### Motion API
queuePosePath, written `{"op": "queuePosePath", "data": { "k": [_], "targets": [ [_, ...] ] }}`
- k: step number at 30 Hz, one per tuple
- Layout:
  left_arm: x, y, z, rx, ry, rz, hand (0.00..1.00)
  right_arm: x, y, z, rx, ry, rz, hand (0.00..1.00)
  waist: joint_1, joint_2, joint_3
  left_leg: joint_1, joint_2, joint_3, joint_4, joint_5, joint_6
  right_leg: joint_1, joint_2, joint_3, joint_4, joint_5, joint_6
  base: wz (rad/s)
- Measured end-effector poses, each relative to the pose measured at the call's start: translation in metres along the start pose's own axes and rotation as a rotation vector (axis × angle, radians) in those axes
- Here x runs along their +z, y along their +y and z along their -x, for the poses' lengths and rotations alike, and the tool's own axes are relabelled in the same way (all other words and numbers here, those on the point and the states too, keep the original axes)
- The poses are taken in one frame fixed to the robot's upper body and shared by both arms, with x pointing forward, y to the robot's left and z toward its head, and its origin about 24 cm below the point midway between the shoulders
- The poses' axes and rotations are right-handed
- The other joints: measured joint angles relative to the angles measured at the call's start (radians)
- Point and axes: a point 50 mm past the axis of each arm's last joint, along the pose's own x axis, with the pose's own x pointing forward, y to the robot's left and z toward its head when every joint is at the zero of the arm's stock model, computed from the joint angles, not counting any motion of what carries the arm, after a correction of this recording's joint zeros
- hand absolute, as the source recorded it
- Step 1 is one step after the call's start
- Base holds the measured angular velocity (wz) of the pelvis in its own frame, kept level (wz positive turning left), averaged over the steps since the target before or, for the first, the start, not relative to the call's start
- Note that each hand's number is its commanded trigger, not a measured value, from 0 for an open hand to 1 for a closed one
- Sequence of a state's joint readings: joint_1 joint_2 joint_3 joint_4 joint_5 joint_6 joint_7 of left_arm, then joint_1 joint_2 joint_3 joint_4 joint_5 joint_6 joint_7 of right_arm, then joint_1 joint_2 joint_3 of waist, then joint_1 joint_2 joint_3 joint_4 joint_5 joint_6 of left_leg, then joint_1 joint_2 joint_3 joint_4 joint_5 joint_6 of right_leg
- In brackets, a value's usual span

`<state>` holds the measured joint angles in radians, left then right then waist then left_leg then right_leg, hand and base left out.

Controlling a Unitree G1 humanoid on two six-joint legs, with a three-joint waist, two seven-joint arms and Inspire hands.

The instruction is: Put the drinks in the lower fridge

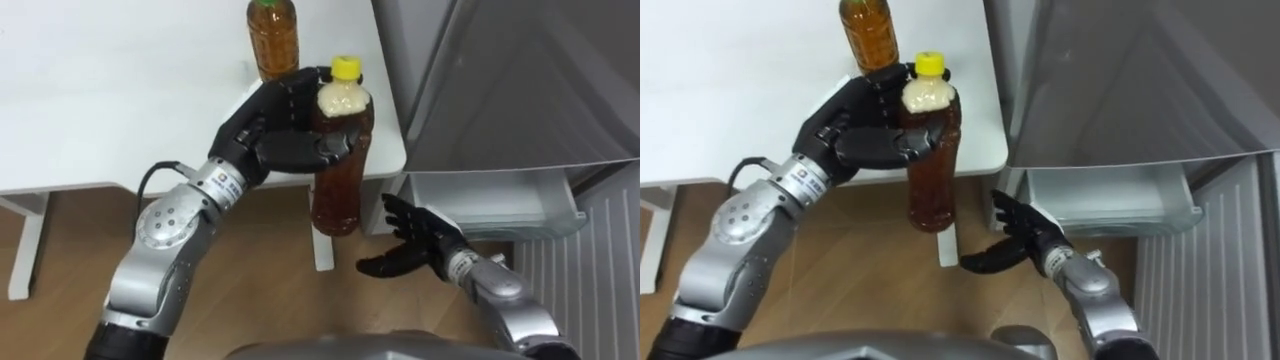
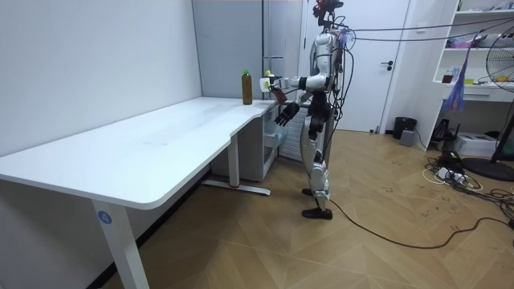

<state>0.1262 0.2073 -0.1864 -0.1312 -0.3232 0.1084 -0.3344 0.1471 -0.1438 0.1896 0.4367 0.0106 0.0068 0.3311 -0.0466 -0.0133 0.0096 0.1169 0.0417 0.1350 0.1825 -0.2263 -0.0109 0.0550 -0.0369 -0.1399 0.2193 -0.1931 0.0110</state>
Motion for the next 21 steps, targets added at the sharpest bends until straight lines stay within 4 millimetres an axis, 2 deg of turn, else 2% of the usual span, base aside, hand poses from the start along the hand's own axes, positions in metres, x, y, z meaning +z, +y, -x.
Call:
{"op": "queuePosePath", "data": {
  "k": [9,16,21],
  "targets": [
    [-0.001,0.000,0.001,-0.015,-0.004,-0.002,1.00,0.023,0.010,0.002,0.131,-0.106,0.021,0.00,0.002,0.003,0.0015,-0.002,-0.001,-0.002,0.000,0.000,0.000,-0.002,-0.001,0.000,0.002,0.001,0.000,0.00],
    [0.000,-0.002,0.002,-0.076,-0.007,-0.008,1.00,0.024,0.013,0.004,0.242,-0.135,-0.055,0.00,0.001,0.010,0.0045,-0.002,-0.001,0.000,0.001,0.000,0.000,-0.001,-0.002,-0.002,0.003,0.004,-0.001,0.00],
    [0.000,-0.003,0.003,-0.126,-0.009,0.007,1.00,0.020,0.007,0.011,0.333,-0.119,-0.115,0.00,0.018,0.013,0.0033,-0.002,-0.001,0.002,0.004,0.000,0.000,-0.004,-0.003,-0.002,0.006,0.004,0.000,0.00]
  ]
}}
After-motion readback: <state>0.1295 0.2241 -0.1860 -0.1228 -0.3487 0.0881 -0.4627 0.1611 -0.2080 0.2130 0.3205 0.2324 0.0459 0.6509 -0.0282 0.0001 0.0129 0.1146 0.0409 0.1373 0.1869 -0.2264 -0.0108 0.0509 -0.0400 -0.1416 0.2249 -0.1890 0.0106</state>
